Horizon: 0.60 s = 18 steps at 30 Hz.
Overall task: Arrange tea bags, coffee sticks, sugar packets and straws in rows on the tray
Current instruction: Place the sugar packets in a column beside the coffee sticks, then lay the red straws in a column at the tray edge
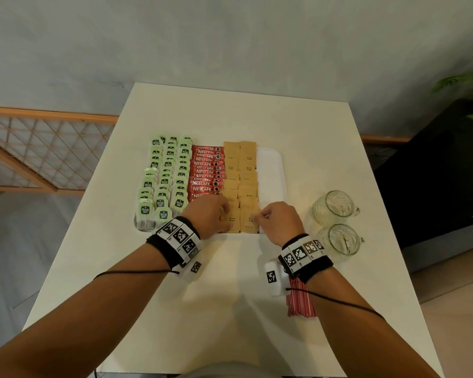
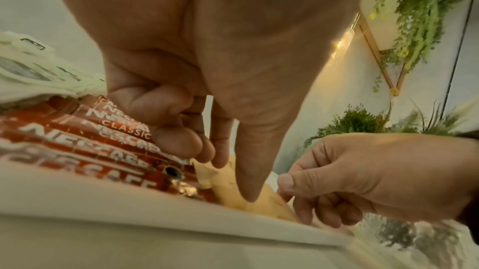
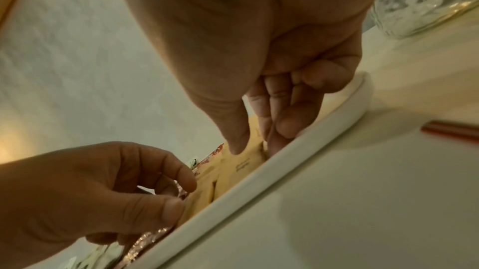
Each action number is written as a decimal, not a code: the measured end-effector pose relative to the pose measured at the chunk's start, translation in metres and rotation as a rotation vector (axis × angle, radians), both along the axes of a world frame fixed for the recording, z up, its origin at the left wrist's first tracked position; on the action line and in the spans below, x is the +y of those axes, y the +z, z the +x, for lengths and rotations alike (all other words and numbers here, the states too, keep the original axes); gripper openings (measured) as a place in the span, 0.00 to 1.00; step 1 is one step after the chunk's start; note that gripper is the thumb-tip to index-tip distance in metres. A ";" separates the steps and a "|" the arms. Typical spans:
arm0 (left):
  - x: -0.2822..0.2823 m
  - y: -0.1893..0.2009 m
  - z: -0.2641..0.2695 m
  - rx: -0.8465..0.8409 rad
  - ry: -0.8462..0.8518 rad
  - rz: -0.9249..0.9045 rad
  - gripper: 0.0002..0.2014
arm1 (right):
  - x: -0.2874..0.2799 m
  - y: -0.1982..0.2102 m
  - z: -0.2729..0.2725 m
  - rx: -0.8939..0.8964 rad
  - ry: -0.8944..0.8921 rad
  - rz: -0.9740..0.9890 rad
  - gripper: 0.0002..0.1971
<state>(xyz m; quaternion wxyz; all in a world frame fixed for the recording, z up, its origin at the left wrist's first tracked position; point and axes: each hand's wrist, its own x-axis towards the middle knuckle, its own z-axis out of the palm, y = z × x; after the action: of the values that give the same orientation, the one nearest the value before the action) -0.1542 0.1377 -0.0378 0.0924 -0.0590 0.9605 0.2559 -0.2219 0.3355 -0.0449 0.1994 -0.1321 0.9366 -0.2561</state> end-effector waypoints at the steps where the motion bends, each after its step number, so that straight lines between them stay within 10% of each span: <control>1: 0.001 0.001 0.001 0.004 0.008 0.041 0.14 | 0.002 0.003 0.002 0.008 0.002 -0.013 0.22; 18: 0.055 0.000 0.054 -0.081 -0.131 0.274 0.13 | 0.091 0.052 0.069 -0.041 -0.032 0.232 0.23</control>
<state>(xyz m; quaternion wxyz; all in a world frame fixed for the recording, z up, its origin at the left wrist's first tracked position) -0.1004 0.1923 -0.0376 0.1549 0.0066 0.9138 0.3754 -0.1527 0.4265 0.0073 0.2281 -0.0880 0.9577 -0.1517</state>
